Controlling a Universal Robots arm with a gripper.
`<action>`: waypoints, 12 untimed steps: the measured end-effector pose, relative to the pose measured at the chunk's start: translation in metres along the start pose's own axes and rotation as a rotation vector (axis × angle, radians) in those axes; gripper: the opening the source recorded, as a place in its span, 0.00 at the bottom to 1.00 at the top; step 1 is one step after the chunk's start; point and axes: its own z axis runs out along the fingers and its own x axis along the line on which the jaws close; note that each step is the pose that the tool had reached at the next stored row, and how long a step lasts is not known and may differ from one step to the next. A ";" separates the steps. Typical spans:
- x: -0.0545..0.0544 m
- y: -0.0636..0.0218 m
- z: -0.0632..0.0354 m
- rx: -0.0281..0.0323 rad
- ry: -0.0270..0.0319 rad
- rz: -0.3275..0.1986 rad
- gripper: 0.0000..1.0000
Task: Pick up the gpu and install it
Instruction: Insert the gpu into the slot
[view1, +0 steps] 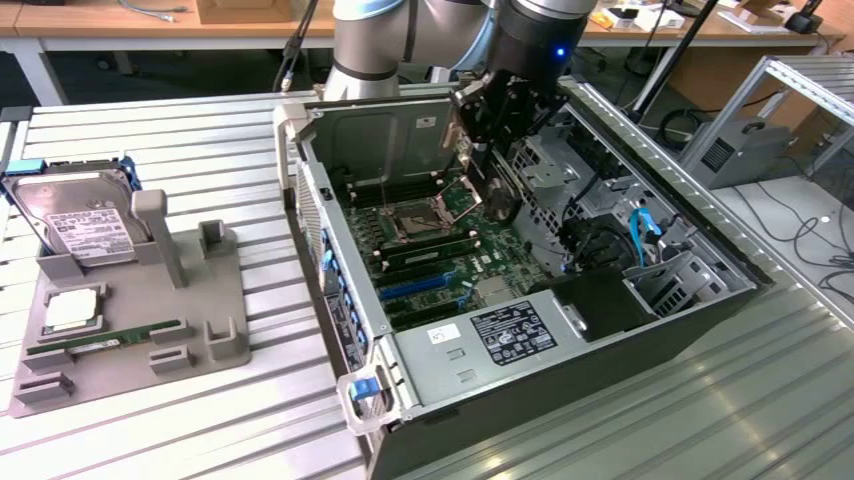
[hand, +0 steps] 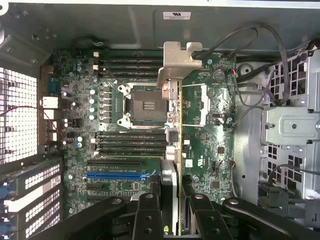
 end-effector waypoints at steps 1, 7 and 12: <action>0.000 0.0000 0.0000 -0.0001 0.0005 -0.014 0.27; 0.000 0.0000 0.0000 -0.0007 0.0027 -0.075 0.27; 0.000 0.0000 0.0000 -0.0009 0.0039 -0.110 0.27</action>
